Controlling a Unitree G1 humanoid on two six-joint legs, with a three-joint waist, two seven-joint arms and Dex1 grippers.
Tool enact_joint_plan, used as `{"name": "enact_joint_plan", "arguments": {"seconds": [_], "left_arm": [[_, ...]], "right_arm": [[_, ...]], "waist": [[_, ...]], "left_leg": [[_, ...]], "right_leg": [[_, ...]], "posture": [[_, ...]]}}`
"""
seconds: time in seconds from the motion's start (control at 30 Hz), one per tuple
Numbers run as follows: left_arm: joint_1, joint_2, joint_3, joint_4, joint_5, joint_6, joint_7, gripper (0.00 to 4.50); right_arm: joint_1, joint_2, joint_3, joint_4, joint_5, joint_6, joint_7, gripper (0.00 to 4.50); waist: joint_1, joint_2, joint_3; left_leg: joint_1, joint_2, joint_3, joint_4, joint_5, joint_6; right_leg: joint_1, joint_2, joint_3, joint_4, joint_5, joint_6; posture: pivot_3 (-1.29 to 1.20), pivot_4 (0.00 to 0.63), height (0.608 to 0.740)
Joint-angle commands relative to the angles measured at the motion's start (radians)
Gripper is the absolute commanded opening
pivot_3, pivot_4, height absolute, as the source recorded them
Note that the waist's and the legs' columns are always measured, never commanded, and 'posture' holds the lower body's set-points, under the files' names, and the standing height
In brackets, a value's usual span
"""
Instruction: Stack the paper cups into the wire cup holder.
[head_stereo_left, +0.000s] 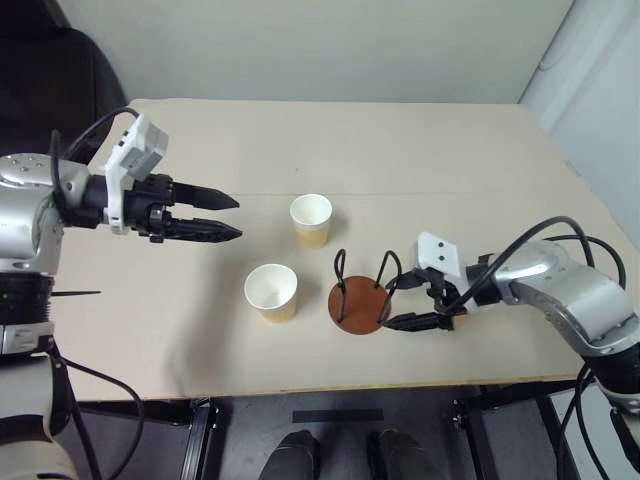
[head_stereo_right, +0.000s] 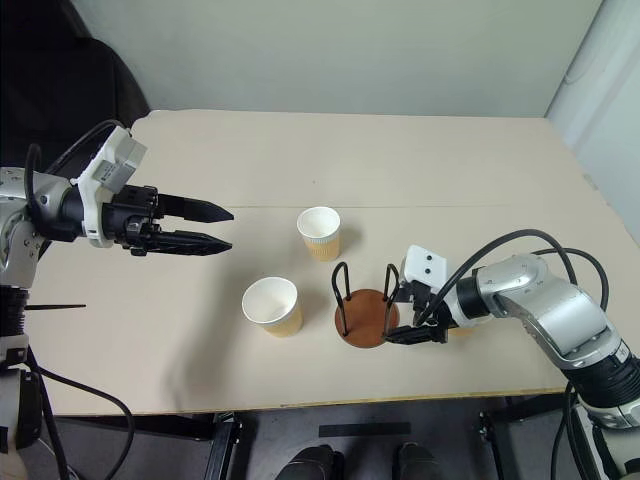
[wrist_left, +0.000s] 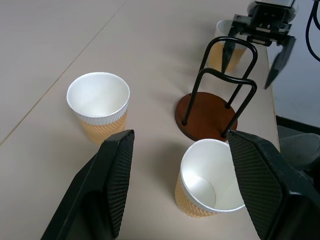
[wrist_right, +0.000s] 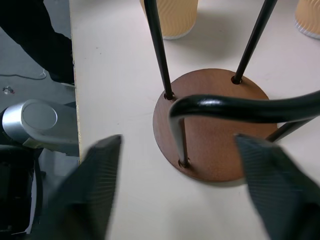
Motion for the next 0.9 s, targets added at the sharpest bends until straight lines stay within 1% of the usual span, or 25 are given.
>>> {"name": "enact_joint_plan", "arguments": {"seconds": [0.03, 0.27, 0.67, 0.9], "left_arm": [[-0.009, 0.003, 0.015, -0.020, -0.010, -0.008, 0.002, 3.19], [-0.032, -0.026, 0.003, 0.002, 0.002, -0.018, 0.009, 3.19], [-0.038, -0.045, -0.010, 0.012, 0.003, -0.049, 0.004, 3.19], [-0.018, -0.039, -0.023, -0.016, 0.009, -0.100, -0.020, 3.19]], "right_arm": [[-0.006, -0.015, -0.050, -0.033, 0.025, 0.009, 0.013, 3.82], [-0.006, -0.065, -0.108, -0.030, 0.039, 0.010, 0.037, 3.82], [-0.078, -0.174, -0.227, 0.019, 0.035, 0.018, 0.038, 3.82], [-0.018, -0.280, -0.325, -0.018, 0.066, 0.024, 0.069, 3.82]], "waist": [[0.000, 0.000, 0.000], [0.001, 0.000, 0.000], [0.002, 0.000, 0.000], [0.004, 0.000, 0.000]], "left_leg": [[0.000, 0.000, 0.000, 0.000, 0.000, 0.000], [0.000, 0.000, 0.000, 0.000, 0.000, 0.000], [0.000, 0.000, 0.000, 0.000, 0.000, 0.000], [0.000, 0.000, 0.000, -0.001, 0.000, 0.000]], "right_leg": [[0.000, 0.000, 0.000, 0.000, 0.000, 0.000], [0.000, 0.000, 0.000, 0.000, 0.000, 0.000], [0.000, 0.000, 0.000, 0.000, 0.000, 0.000], [0.000, 0.000, 0.000, -0.001, 0.000, 0.000]], "posture": [[0.00, 0.150, 0.740], [0.00, 0.150, 0.740], [0.00, 0.150, 0.740], [0.00, 0.150, 0.740]]}}
